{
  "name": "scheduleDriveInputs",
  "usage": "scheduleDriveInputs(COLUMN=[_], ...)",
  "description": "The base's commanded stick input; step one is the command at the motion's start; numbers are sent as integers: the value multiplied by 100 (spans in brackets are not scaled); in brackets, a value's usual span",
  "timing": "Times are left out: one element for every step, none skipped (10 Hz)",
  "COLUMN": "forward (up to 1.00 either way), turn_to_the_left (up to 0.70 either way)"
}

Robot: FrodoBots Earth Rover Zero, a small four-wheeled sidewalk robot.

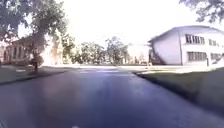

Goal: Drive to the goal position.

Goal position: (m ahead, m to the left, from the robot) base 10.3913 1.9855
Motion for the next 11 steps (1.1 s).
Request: scheduleDriveInputs(forward=[50, 50, 50, 50, 50, 50, 50, 50, 50, 50, 50], turn_to_the_left=[0, 0, 0, 0, 0, 0, 0, 0, 0, 0, 0])
